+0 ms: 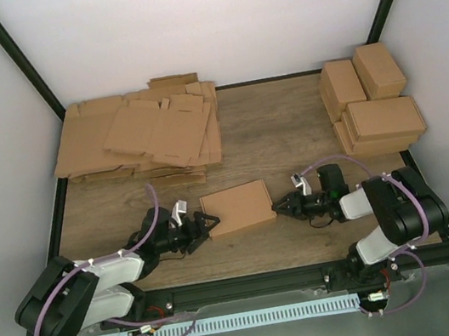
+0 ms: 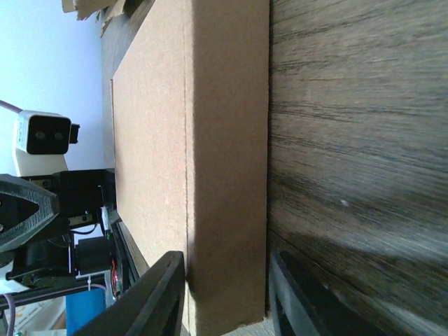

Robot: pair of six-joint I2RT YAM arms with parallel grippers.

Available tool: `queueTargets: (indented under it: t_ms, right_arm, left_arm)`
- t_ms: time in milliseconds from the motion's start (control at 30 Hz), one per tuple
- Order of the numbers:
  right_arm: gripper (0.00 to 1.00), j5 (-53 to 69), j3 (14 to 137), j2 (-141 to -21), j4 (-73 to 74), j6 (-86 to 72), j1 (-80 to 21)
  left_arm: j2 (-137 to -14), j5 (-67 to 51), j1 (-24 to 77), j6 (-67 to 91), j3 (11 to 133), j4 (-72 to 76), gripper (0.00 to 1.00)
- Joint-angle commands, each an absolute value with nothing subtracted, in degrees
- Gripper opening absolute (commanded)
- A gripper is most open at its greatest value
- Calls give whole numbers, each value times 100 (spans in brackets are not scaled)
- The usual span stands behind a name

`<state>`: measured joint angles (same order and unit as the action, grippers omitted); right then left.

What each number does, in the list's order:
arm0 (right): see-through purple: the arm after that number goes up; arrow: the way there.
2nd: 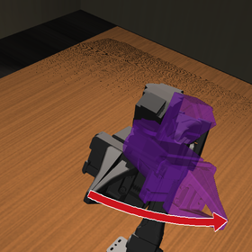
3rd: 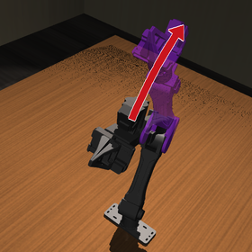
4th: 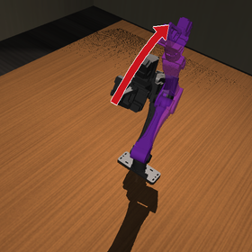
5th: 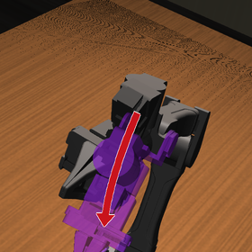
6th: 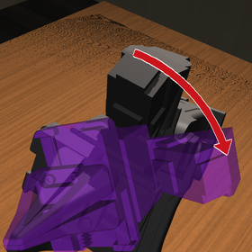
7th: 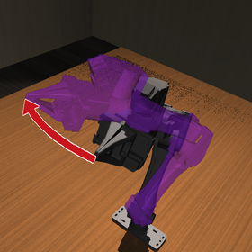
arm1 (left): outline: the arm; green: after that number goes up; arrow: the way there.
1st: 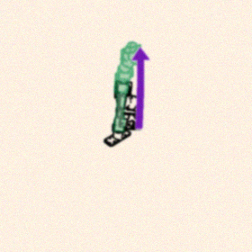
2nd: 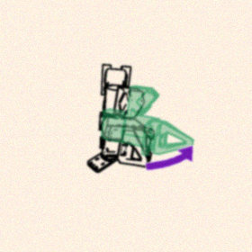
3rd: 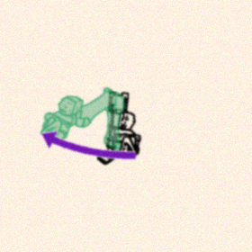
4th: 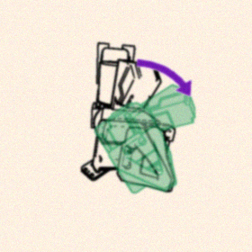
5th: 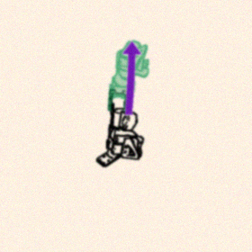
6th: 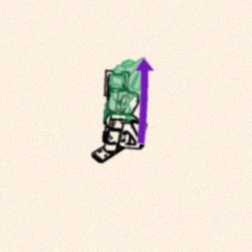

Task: Fold the paper box

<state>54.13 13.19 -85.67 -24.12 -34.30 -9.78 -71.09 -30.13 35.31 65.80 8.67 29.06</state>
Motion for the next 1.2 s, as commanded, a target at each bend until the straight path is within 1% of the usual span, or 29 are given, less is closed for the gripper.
queueTargets:
  t_ms: [0, 67, 233, 400, 533, 667, 833, 900, 967, 1067, 1167]
  right_arm:
    - [33, 5633, 1497, -8761, -2658, -3468, -927]
    - [30, 5666, 1511, -8892, -2756, -3503, -926]
    - [18, 5567, 1488, -9043, -2898, -3647, -916]
    - [11, 5505, 1437, -9048, -2950, -3727, -838]
    - [9, 5527, 1397, -9018, -2958, -3747, -732]
    - [9, 5552, 1397, -9002, -2952, -3706, -729]
    - [9, 5561, 1397, -8999, -2943, -3691, -728]
    - [9, 5570, 1406, -9008, -2948, -3688, -728]
    - [9, 5570, 1406, -9001, -2951, -3683, -729]
    - [9, 5585, 1405, -8994, -2946, -3678, -729]
    - [9, 5598, 1406, -8970, -2952, -3672, -729]
  left_arm:
    - [-7179, -2933, 3556, 6352, 992, 2738, 97]
    - [-7182, -2950, 3553, 6338, 1002, 2699, 97]
    - [-7157, -3048, 3545, 6435, 955, 2819, 98]
    - [-7194, -3082, 3550, 6547, 938, 2965, 99]
    - [-7263, -3097, 3551, 6622, 946, 3085, 100]
    - [-7355, -3086, 3551, 6654, 979, 3225, 100]
    - [-7735, -3098, 3525, 6588, 1316, 3451, 97]
    - [-7934, -3110, 3524, 6669, 1421, 3751, 93]
    - [-8133, -3128, 3524, 6762, 1497, 4029, 86]
    - [-8329, -3186, 3524, 6780, 1652, 4155, 69]
    - [-8309, -3250, 3524, 6696, 1800, 4004, 57]
